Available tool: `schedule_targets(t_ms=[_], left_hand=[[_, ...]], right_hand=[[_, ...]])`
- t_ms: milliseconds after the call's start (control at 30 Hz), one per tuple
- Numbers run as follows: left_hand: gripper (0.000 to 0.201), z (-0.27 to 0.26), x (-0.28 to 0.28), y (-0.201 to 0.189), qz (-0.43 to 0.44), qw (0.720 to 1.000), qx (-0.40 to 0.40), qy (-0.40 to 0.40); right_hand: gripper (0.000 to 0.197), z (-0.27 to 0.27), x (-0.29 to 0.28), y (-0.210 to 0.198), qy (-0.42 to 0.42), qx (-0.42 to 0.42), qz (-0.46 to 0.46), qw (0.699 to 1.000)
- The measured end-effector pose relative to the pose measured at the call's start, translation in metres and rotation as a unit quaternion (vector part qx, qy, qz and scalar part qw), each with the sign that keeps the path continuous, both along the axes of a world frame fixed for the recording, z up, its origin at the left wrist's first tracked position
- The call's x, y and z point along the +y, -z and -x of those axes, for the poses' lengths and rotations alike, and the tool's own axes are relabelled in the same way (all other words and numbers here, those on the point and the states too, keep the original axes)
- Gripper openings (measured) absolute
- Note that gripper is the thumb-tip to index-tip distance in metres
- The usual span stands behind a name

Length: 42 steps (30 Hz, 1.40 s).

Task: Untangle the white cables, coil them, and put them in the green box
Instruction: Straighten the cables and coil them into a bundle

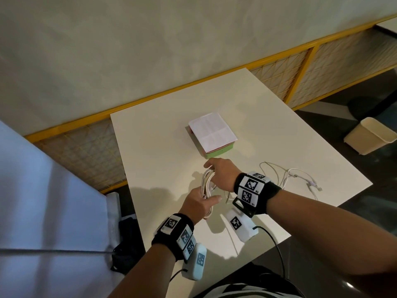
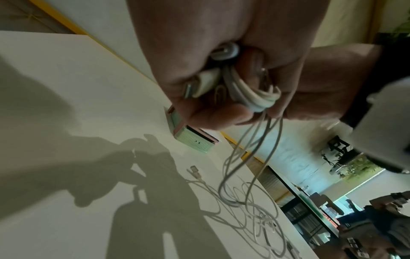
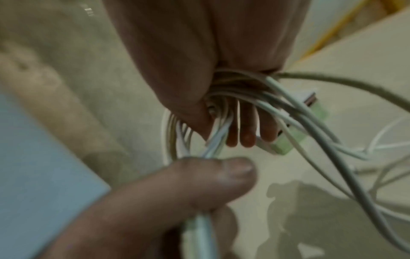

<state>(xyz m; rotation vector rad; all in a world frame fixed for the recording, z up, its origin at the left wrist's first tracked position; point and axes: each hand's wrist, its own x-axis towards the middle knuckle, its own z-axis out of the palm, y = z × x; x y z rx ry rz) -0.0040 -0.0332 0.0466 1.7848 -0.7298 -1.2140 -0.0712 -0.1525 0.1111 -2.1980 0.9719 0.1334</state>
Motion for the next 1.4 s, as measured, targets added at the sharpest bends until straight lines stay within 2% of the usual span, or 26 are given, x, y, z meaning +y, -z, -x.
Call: schedule_targets(t_ms=[100, 267, 333, 467, 567, 700, 1000, 1200, 1300, 1400], left_hand=[[0.037, 0.002, -0.003, 0.0, 0.004, 1.0, 0.013, 0.0], [0.052, 0.002, -0.01, -0.002, 0.031, 0.997, 0.052, -0.044], [0.047, 0.001, -0.012, -0.005, 0.038, 0.998, 0.055, -0.015], [0.042, -0.004, -0.019, -0.012, -0.019, 1.0, 0.012, 0.012], [0.019, 0.0, -0.026, -0.018, -0.049, 0.998, -0.028, 0.034], [0.034, 0.003, -0.029, -0.019, -0.069, 0.996, -0.05, 0.027], [0.036, -0.003, -0.036, -0.023, -0.086, 0.994, -0.064, 0.024], [0.033, -0.003, -0.036, -0.028, -0.05, 0.999, -0.006, 0.019], [0.037, 0.004, -0.033, -0.03, 0.001, 0.997, 0.067, -0.035], [0.036, 0.007, -0.03, -0.03, 0.061, 0.981, 0.164, -0.08]], right_hand=[[0.037, -0.002, 0.001, -0.004, 0.031, -0.021, -0.062, 0.997], [0.045, -0.006, 0.005, -0.012, 0.048, -0.068, -0.086, 0.993], [0.042, -0.006, 0.007, -0.013, 0.063, -0.089, -0.098, 0.989], [0.036, -0.007, 0.011, -0.01, 0.1, -0.122, -0.117, 0.981], [0.038, -0.008, 0.013, -0.011, 0.112, -0.126, -0.115, 0.979], [0.041, -0.01, 0.016, -0.012, 0.106, -0.134, -0.092, 0.981], [0.036, -0.02, 0.012, -0.007, 0.145, -0.157, -0.11, 0.971], [0.026, -0.025, 0.008, -0.007, 0.142, -0.176, -0.135, 0.965], [0.036, -0.027, 0.001, -0.015, 0.065, -0.142, -0.129, 0.979], [0.051, -0.026, -0.006, -0.022, -0.002, -0.102, -0.119, 0.988]])
